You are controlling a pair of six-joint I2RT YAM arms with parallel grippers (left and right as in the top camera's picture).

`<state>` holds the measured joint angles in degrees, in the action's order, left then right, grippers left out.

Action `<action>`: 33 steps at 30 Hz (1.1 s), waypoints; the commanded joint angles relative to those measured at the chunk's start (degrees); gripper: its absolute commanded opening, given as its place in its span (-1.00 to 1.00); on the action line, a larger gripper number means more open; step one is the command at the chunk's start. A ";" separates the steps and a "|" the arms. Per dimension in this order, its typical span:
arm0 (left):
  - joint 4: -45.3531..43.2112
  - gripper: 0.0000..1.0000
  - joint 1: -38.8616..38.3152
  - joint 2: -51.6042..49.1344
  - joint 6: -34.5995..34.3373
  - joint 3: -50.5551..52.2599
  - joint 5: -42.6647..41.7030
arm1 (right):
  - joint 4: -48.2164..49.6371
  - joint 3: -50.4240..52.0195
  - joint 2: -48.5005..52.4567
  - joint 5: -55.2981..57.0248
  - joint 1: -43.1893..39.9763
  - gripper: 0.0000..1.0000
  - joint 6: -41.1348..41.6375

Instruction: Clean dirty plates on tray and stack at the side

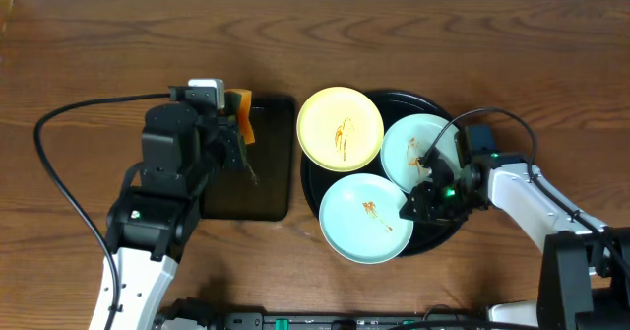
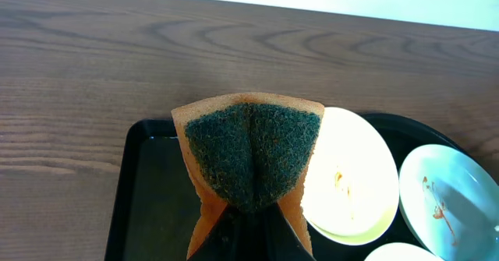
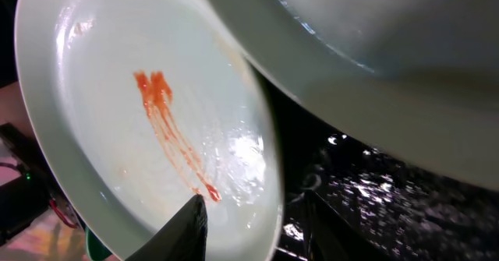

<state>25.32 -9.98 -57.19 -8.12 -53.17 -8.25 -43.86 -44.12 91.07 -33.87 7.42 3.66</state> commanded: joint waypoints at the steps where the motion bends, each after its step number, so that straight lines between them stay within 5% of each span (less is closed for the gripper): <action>1: -0.55 -0.85 -0.13 0.85 -0.13 -1.40 -0.31 | 0.63 -0.66 0.35 -0.46 1.55 -0.25 1.53; 33: -0.96 -0.85 -0.13 5.16 -0.13 -1.40 -0.26 | 1.88 0.85 0.35 5.33 2.43 -0.53 6.01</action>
<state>25.04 -9.98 -52.38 -8.12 -53.17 -8.25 -42.30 -43.64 91.07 -28.60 9.06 9.02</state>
